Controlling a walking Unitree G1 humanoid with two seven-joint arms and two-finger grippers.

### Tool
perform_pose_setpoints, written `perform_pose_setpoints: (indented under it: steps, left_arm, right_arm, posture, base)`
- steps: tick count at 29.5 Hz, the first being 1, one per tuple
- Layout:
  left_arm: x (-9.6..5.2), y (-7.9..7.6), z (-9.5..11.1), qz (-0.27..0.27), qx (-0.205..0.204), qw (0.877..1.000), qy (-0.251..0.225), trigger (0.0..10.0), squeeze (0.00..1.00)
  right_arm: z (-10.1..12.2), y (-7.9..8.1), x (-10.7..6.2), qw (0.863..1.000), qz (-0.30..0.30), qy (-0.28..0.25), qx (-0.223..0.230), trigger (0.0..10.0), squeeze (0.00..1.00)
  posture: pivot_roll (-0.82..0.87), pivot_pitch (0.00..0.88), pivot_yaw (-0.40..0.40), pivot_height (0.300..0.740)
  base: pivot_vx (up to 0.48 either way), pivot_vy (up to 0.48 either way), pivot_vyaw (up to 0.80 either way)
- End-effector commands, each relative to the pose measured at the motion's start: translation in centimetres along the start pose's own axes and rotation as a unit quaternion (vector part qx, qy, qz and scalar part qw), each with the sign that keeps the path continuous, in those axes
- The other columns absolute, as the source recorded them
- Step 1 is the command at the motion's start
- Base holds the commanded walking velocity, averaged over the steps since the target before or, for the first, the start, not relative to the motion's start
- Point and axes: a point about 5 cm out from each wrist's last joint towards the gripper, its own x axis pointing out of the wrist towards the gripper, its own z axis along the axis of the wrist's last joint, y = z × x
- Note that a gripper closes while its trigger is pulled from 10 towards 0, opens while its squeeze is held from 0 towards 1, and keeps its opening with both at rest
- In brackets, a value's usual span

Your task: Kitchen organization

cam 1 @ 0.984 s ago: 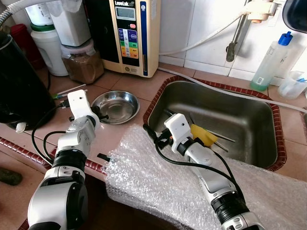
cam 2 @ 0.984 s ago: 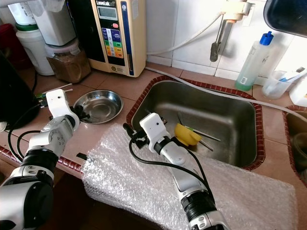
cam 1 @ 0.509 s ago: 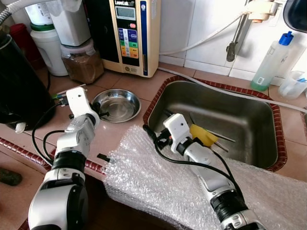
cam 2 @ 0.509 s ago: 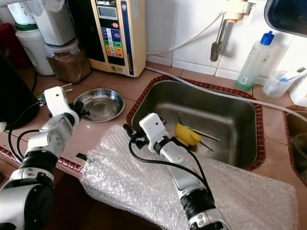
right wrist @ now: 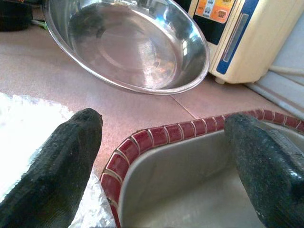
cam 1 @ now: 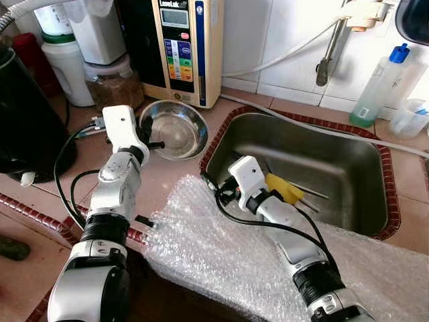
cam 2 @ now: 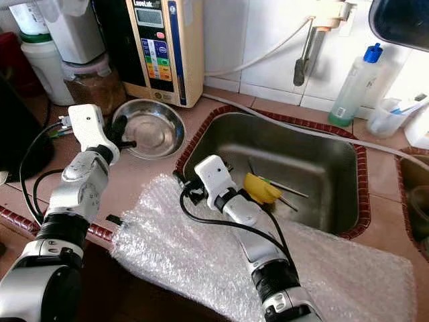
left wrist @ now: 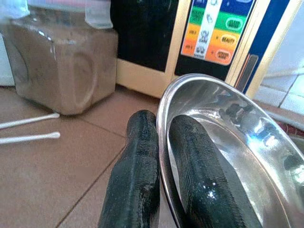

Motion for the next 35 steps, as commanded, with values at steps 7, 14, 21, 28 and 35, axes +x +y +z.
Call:
perform_pose_setpoints:
  steps: [7,14,21,28,35]
  left_arm:
    - [-0.5,-1.7,2.0,-0.070,0.005,0.994,-0.089,0.0,0.00]
    - [-0.9,-3.8,2.0,-0.119,0.010,0.986,-0.115,0.0,0.00]
    - [-1.1,-4.7,1.9,-0.141,0.007,0.983,-0.121,0.0,0.00]
    - [-1.4,-6.0,1.6,-0.168,0.013,0.978,-0.126,0.0,0.00]
    - [-1.7,-7.0,1.4,-0.186,0.003,0.975,-0.125,0.0,0.00]
  right_arm:
    - [1.0,-1.6,0.4,0.998,-0.061,-0.027,0.015,10.0,0.00]
    - [2.9,-5.9,0.1,0.976,-0.196,-0.078,0.059,10.0,0.00]
    - [3.4,-7.2,-0.3,0.959,-0.231,-0.106,0.122,10.0,0.00]
    - [3.5,-6.6,0.2,0.959,-0.214,-0.111,0.152,10.0,0.00]
    - [3.6,-5.5,0.8,0.962,-0.179,-0.114,0.170,10.0,0.00]
  posture:
    - [0.14,0.000,0.035,0.740]
    - [0.14,0.000,0.030,0.740]
    - [0.14,0.000,0.030,0.740]
    - [0.14,0.000,0.031,0.740]
    - [0.14,0.000,0.031,0.740]
  base:
    - [0.000,0.000,0.00]
    - [0.000,0.000,0.00]
    - [0.000,0.000,0.00]
    - [0.000,0.000,0.00]
    - [0.000,0.000,0.00]
